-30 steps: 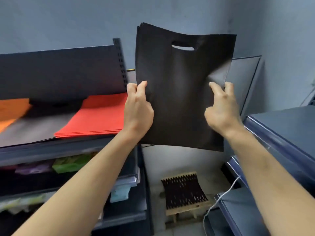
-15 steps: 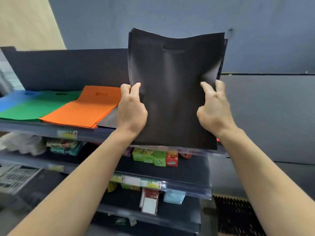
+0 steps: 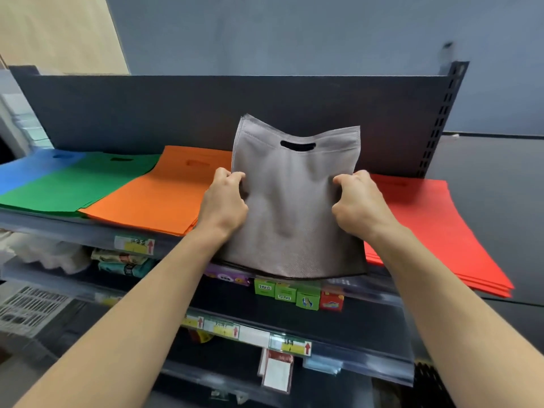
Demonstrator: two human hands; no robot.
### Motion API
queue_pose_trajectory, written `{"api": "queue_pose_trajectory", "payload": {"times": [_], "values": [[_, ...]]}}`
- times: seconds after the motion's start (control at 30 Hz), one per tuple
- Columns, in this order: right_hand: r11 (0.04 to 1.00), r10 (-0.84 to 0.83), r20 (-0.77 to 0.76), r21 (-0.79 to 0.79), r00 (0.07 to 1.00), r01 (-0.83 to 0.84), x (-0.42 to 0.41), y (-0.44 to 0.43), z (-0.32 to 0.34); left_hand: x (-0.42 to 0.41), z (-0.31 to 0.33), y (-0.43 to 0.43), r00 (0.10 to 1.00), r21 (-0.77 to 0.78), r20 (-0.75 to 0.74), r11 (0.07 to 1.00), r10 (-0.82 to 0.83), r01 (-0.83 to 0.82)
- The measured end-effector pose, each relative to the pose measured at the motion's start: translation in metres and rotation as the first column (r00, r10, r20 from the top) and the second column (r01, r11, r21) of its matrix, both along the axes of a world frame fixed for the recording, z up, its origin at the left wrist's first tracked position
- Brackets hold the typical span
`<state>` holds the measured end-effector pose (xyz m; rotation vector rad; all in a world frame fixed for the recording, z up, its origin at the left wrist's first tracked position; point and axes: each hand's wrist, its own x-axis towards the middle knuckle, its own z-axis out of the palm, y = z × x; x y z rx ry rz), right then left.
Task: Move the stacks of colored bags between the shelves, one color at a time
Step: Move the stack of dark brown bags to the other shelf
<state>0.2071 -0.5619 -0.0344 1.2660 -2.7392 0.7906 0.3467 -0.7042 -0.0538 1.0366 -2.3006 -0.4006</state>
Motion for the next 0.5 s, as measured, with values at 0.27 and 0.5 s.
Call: {"api": "queue_pose_trajectory", "payload": {"times": [0.27,0.5], "values": [[0.999,0.034,0.007,0.042,0.999,-0.034,-0.009,-0.037,-0.005,-0.006,-0.005,-0.036,0.998,0.033,0.052,0.999,0.032,-0.034],[0.987,-0.075,0.023,0.143,0.997,0.070,-0.017,-0.068,-0.019,-0.024,-0.017,-0.077,0.986,0.089,0.166,0.996,-0.033,0.018]]}}
